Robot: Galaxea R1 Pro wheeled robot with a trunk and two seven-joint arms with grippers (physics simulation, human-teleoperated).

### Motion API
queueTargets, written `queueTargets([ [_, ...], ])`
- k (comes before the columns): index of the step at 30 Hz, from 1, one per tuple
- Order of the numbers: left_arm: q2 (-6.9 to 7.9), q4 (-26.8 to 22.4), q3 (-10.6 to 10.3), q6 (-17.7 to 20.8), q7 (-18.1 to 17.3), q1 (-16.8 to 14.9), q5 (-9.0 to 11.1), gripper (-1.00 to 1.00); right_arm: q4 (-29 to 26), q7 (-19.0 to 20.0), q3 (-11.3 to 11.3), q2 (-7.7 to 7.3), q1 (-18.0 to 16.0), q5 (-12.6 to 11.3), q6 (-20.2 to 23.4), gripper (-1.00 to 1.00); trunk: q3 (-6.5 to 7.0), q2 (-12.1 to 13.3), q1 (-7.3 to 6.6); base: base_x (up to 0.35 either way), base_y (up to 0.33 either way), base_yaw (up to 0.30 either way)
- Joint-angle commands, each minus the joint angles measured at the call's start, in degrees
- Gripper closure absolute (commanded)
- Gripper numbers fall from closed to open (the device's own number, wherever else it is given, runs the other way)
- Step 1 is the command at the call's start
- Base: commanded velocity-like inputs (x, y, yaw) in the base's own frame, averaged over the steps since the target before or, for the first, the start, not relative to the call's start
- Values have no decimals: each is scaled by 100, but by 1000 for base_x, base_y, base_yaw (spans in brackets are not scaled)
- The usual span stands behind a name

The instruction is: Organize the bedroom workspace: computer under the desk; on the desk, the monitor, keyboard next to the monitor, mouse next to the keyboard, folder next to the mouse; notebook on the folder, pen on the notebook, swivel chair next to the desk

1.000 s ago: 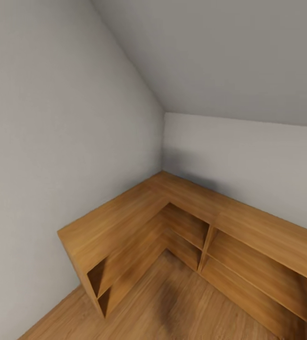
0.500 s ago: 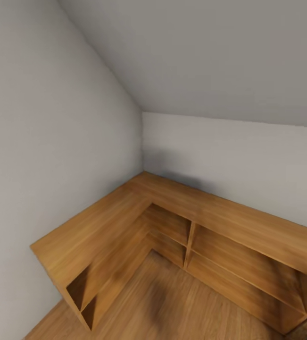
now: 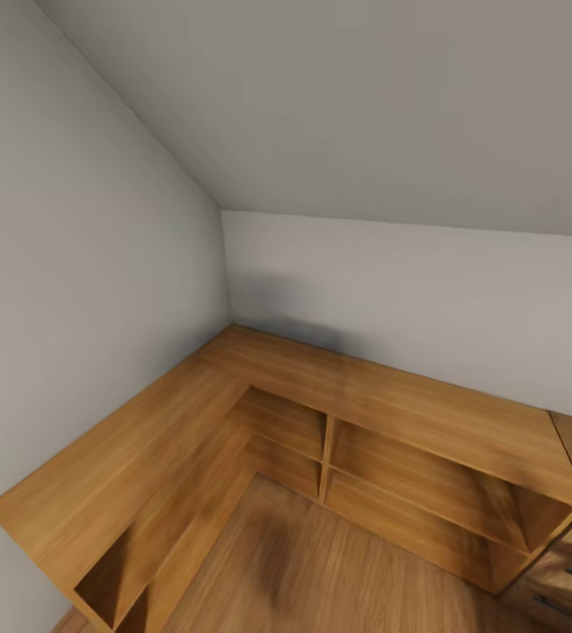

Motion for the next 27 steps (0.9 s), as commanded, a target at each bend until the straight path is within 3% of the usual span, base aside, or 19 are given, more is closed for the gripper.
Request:
queueTargets([
  [1, -3, -12, 20, -5, -10, 3, -3, -100, 5, -21, 50, 0, -5, -38, -14, -100, -11, -11, 4, 3, 1, -287],
  [7, 3, -10, 18, -2, -12, 3, -3, -100, 3, -20, 50, -5, -5, -38, -15, -100, -11, -11, 4, 1, 56, -287],
  [16, -4, -10, 20, -3, -13, 3, -3, -100, 4, -20, 42, -13, -5, -38, -13, -100, -11, -11, 4, 64, 225, -287],
  [27, -11, -2, 15, -1, -27, 3, -12, -100, 3, -20, 41, -14, -5, -38, -6, -100, -11, -11, 4, 46, 42, -287],
])
